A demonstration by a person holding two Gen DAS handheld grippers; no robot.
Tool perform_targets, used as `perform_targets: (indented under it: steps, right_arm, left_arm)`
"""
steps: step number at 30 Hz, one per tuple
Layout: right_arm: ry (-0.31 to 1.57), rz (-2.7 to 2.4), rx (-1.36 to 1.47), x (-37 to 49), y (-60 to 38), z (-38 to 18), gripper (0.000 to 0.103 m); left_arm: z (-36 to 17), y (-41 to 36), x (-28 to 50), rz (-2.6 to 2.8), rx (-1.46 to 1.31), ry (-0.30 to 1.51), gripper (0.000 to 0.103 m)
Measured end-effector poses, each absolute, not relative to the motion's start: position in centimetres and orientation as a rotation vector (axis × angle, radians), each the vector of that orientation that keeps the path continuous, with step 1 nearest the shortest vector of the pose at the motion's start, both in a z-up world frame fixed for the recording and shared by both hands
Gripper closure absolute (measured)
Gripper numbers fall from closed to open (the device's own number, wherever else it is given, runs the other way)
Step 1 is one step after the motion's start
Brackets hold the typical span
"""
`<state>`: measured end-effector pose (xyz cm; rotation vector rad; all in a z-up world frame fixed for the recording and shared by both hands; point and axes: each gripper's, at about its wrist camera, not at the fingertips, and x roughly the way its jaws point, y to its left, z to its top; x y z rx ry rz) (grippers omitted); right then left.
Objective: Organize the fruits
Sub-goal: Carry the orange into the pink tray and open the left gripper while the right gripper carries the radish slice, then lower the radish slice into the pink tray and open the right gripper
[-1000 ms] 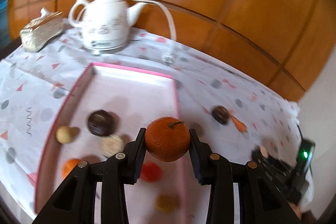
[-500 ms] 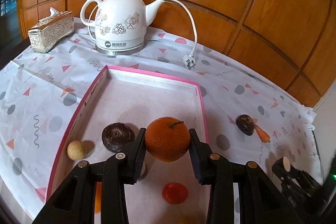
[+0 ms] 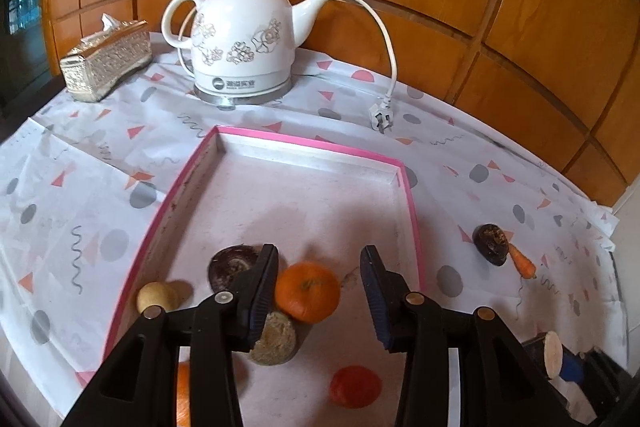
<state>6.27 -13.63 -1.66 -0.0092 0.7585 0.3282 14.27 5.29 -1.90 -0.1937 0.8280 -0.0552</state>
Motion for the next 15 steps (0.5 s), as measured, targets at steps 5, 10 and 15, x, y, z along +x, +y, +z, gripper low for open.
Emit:
perform_targets:
  steps: [5,10,15]
  right_arm:
    - [0.763,0.361,-0.016,6.7,-12.2,-1.3,0.068]
    - [0.764,0.396,-0.022,7.3,-10.6,-1.0,0.068]
    - [0.770,0.418,-0.030,8.1,-8.9,-0.9,0.068]
  left_arm:
    - [-1.6,5.4,12.4,-0.026,-0.152,0.799,0.060]
    - [-1.0,5.7,10.3,0.002,-0.145,0.764,0.060]
    - [-0.8,6.3,8.9,0.033,-0.137,0.751,0.059]
